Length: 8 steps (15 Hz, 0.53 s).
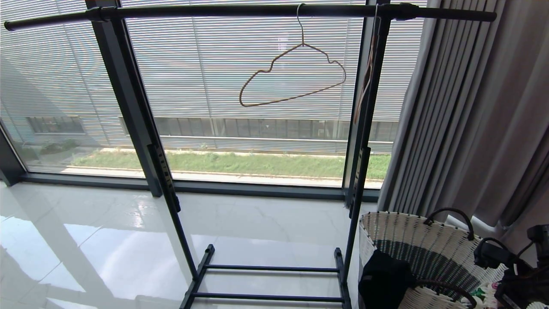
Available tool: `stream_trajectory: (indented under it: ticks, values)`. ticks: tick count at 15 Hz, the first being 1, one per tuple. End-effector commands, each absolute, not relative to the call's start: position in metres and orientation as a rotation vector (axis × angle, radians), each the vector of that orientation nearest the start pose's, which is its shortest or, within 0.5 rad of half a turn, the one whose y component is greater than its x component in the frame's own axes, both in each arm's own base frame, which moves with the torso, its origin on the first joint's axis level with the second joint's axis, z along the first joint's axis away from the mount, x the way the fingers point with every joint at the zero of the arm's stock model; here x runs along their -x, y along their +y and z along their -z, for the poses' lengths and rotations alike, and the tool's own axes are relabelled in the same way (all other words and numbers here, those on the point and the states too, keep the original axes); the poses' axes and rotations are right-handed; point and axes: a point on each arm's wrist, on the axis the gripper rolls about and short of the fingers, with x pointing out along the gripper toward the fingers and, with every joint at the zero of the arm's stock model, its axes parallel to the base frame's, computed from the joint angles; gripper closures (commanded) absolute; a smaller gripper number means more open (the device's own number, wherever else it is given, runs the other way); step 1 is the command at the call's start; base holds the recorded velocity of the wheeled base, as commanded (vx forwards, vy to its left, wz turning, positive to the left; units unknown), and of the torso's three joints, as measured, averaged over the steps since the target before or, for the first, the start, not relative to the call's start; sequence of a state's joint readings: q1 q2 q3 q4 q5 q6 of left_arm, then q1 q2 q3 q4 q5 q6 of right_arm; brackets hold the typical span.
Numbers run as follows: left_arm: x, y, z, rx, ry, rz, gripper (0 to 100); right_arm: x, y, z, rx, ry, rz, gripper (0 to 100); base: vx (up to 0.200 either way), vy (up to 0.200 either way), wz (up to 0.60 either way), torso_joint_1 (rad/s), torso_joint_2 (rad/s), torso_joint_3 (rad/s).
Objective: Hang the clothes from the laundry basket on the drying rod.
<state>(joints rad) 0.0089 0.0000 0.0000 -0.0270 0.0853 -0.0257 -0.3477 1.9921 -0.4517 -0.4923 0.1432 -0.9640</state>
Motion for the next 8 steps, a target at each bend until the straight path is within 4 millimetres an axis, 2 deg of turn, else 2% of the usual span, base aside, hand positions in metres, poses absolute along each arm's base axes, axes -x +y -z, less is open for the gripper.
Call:
stream_trajectory:
  ticks: [1, 4, 6, 8]
  values:
    - [0.023, 0.002, -0.078, 0.027, -0.029, -0.093, 0, -0.227, -0.08, -0.037, 0.596, 0.936, -0.254, 100, 0.0, 0.0, 0.0, 0.0, 0.0, 0.0]
    - [0.023, 0.002, -0.078, 0.029, -0.029, -0.093, 0, -0.203, -0.065, -0.093, 0.509, 0.854, -0.173, 100, 0.0, 0.0, 0.0, 0.0, 0.0, 0.0]
    - [0.023, 0.002, -0.078, 0.029, -0.029, -0.095, 0, -0.181, -0.049, -0.144, 0.451, 0.809, -0.175, 100, 0.0, 0.0, 0.0, 0.0, 0.0, 0.0]
    - [0.023, 0.002, -0.078, 0.029, -0.029, -0.095, 0, -0.149, -0.029, -0.192, 0.422, 0.768, -0.199, 100, 0.0, 0.0, 0.0, 0.0, 0.0, 0.0]
